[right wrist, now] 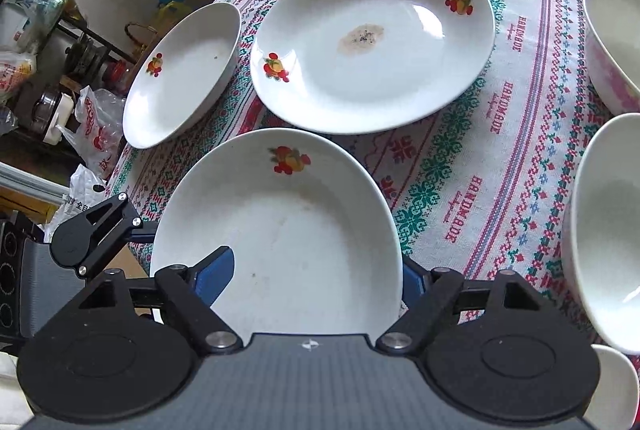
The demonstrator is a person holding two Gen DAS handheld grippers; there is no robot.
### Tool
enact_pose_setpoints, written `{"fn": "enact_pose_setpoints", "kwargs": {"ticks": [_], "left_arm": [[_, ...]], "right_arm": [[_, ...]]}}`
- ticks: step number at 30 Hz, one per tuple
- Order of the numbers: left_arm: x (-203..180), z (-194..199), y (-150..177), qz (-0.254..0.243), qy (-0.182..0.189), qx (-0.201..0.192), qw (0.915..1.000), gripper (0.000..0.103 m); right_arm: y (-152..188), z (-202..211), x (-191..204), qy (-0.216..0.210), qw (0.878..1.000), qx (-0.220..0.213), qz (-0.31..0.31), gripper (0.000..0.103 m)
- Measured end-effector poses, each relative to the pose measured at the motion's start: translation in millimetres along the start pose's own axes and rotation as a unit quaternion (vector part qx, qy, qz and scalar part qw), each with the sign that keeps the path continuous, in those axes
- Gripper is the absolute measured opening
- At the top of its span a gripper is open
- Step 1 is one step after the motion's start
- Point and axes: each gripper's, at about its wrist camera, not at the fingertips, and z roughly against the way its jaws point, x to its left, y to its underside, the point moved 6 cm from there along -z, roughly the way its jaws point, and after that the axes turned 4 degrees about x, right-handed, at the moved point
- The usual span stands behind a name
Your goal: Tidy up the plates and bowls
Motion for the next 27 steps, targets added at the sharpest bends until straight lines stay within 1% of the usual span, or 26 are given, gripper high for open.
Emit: {"fn": "enact_pose_setpoints", "kwargs": {"ticks": [5, 10, 18, 27], "left_arm": [[0, 0, 0, -0.004, 0.000, 0.000, 1.0000, 0.095], [0, 0, -1, -0.003, 0.002, 0.002, 1.0000, 0.095], [1, 2, 0, -0.005, 0.005, 0.005, 1.0000, 0.095], [1, 8, 5, 0.000, 0.006, 0.007, 1.0000, 0.095]], "right_arm": [[1, 2, -4, -0.009, 1.000, -0.003, -0.004, 0.087], [-4, 5, -13, -0.038, 0.999, -0.012, -0.026, 0.087], [1, 6, -11, -0.049, 0.998, -0.017, -0.024, 0.087], [0, 4, -4, -0.050, 0.998, -0.019, -0.016, 0.087]]}}
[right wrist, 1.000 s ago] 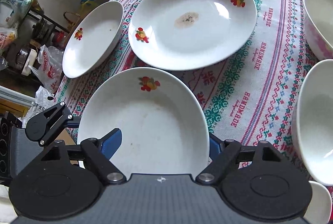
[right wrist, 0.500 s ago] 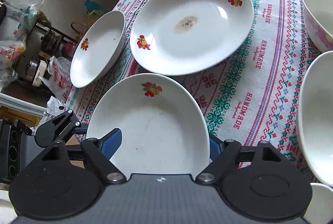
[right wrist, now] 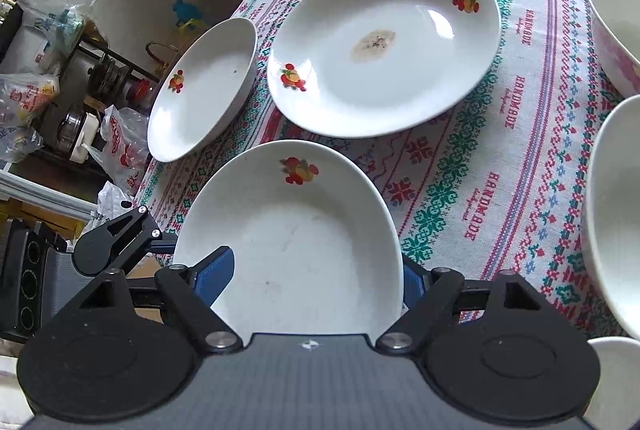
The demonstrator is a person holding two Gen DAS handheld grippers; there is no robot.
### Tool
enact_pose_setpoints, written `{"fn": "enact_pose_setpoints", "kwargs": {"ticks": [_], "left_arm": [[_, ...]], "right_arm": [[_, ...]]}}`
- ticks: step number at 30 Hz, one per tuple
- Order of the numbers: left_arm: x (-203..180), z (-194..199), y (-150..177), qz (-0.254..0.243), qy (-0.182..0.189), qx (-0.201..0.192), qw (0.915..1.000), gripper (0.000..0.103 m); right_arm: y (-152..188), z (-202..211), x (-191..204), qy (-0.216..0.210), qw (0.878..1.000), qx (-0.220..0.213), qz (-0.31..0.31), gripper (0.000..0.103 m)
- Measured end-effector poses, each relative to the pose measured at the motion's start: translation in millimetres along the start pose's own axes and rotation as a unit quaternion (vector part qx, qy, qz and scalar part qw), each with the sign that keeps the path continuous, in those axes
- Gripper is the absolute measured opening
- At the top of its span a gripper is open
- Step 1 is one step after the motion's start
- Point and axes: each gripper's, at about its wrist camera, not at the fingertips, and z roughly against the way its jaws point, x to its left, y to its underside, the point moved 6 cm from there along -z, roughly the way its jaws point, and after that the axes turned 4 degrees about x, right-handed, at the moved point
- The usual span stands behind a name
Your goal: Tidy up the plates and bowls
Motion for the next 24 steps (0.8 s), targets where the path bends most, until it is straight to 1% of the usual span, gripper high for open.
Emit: {"fn": "enact_pose_setpoints", "kwargs": {"ticks": [7, 12, 16, 24], "left_arm": [[4, 13, 0, 0.009, -0.007, -0.008, 0.9999, 0.095], [13, 27, 0, 0.022, -0.020, -0.018, 0.9994, 0.095], [26, 39, -1, 0.036, -0.036, -0.026, 0.9984, 0.095], [65, 63, 2, 0.064, -0.076, -0.035, 0.9944, 0.095]], "right_arm": [[-8, -3, 14, 0.003, 1.000, 0.002, 0.016, 0.087], [-22, -2, 31, -0.001, 0.999, -0.004, 0.036, 0.087], [-40, -4, 49, -0.003, 0.998, -0.006, 0.058, 0.087], [-86, -18, 83, -0.019, 0.994, -0.003, 0.107, 0.087]]}}
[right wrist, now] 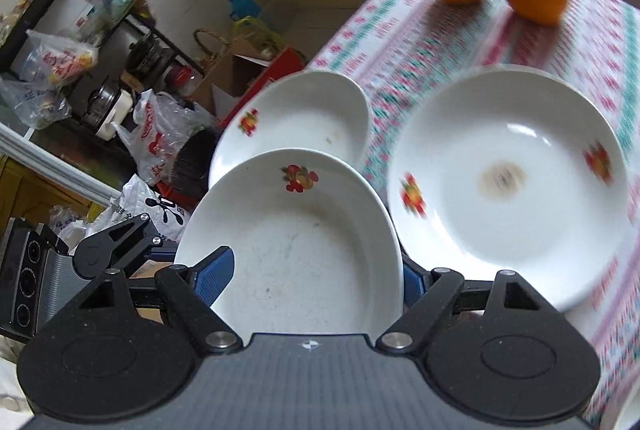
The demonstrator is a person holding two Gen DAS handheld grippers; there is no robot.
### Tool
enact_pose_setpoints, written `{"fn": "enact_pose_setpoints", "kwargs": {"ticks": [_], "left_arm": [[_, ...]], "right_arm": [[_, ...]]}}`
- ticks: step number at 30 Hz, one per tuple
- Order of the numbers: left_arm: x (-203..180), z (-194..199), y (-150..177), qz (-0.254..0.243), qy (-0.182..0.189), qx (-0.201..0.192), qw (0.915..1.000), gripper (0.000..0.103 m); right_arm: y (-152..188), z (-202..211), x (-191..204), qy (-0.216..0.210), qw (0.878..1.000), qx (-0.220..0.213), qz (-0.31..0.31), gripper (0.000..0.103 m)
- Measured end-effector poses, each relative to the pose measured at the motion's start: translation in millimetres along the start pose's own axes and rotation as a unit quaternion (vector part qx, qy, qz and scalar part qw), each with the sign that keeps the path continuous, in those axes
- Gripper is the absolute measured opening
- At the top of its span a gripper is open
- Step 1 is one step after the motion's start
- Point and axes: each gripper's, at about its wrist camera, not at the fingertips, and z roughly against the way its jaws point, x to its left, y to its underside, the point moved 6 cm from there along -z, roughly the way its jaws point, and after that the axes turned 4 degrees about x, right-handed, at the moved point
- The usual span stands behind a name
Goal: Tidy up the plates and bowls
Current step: 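Lower the held plate onto the other white plate with both grippers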
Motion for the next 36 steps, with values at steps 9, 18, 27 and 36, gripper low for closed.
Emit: {"fn": "enact_pose_setpoints", "kwargs": {"ticks": [9, 18, 27, 36], "left_arm": [[46, 3, 7, 0.037, -0.035, 0.005, 0.9987, 0.095], [72, -2, 6, 0.063, -0.038, 0.010, 0.9972, 0.095], [84, -11, 0, 0.055, -0.044, 0.012, 0.9974, 0.095], [88, -17, -3, 0.045, -0.040, 0.017, 0.9981, 0.095]], "right_arm": [[-51, -38, 13, -0.019, 0.999, 0.023, 0.032, 0.087], [-79, -63, 12, -0.026, 0.998, 0.036, 0.038, 0.087], [-91, -69, 4, -0.020, 0.999, 0.034, 0.033, 0.087], [-94, -65, 1, -0.016, 0.999, 0.029, 0.031, 0.087]]}}
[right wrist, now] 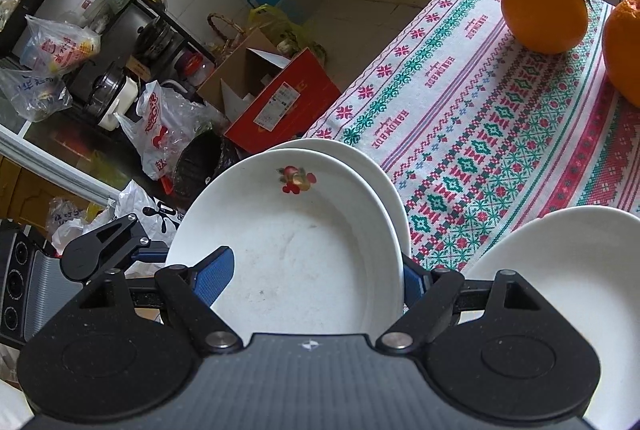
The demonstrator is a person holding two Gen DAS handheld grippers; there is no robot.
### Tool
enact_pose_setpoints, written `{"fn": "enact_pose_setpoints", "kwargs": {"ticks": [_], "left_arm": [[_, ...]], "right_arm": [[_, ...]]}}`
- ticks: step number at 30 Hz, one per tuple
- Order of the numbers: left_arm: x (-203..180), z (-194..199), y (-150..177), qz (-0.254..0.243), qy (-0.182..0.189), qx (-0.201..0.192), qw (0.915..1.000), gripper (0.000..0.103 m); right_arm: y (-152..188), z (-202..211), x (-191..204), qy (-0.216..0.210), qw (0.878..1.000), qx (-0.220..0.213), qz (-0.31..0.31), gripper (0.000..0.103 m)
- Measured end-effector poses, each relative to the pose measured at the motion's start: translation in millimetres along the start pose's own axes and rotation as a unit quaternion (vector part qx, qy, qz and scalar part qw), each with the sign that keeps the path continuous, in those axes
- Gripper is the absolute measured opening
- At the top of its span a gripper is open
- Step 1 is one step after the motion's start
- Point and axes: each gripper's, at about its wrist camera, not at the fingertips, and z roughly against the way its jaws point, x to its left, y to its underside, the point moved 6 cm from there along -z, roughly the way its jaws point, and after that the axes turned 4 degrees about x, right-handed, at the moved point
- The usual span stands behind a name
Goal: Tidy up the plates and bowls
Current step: 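Lower the held plate onto the other white plate with both grippers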
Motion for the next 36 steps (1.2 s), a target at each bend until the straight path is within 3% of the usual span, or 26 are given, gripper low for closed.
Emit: {"fn": "enact_pose_setpoints", "kwargs": {"ticks": [10, 21, 29, 36], "left_arm": [[1, -6, -1, 0.000, 0.004, 0.000, 1.0000, 0.095], [12, 9, 10, 0.030, -0.022, -0.001, 0.9993, 0.095], [18, 13, 7, 0.042, -0.022, -0.006, 0.9989, 0.095], [18, 11, 7, 0.040, -0.021, -0.007, 0.9990, 0.095]], "right_arm": [[0, 6, 1, 0.007, 1.000, -0.002, 0.002, 0.088], [-14, -21, 17, 0.004, 0.999, 0.012, 0.031, 0.089], [-14, -37, 11, 0.010, 0.999, 0.021, 0.026, 0.089], [-8, -30, 14, 0.025, 0.999, 0.025, 0.025, 0.098]]}}
